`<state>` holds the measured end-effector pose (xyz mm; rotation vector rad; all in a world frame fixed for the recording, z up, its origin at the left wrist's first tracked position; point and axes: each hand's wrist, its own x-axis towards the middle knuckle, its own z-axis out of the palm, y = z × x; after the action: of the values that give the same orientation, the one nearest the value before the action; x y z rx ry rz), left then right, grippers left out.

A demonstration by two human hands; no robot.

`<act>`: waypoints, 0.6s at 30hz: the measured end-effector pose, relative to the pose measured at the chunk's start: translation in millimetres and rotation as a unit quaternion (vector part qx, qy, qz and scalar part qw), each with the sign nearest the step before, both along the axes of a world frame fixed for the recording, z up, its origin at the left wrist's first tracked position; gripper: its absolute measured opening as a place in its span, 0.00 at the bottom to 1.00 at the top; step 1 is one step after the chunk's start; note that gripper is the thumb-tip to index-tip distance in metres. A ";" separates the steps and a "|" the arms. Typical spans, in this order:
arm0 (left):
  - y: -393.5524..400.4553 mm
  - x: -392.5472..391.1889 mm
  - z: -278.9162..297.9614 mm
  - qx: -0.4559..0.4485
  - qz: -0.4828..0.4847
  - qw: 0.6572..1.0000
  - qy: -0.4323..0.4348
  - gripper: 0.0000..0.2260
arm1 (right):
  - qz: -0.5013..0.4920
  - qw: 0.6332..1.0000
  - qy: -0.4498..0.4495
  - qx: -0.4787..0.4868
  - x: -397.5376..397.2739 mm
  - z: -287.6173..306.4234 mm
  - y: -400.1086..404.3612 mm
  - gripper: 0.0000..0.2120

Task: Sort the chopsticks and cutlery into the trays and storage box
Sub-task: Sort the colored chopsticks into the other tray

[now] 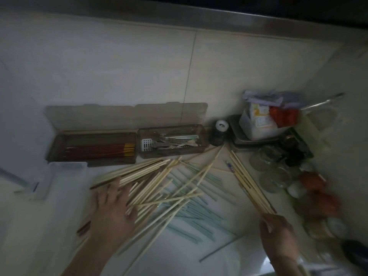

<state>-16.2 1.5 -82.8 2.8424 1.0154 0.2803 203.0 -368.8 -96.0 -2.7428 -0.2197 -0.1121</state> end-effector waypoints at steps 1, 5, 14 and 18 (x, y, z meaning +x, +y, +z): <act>-13.8 0.4 -4.5 -0.020 0.004 1.000 0.008 0.31 | 0.022 0.999 -0.010 -0.024 8.4 -2.5 -9.1 0.16; -50.1 -1.9 -27.5 -0.109 0.076 0.985 0.111 0.41 | 0.065 0.993 -0.008 -0.095 37.5 -15.8 -34.2 0.23; -101.4 13.7 -40.1 -0.164 0.118 0.968 0.147 0.45 | 0.096 0.995 -0.010 -0.023 28.4 -43.0 -21.4 0.23; -129.9 30.3 -40.8 -0.152 0.112 0.972 0.140 0.40 | 0.112 0.993 0.020 -0.025 21.3 -38.3 -9.0 0.24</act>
<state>14.2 -128.4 -123.6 2.5367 1.3051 -0.2476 224.2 -377.8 -134.3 -2.7452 -0.5238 0.0090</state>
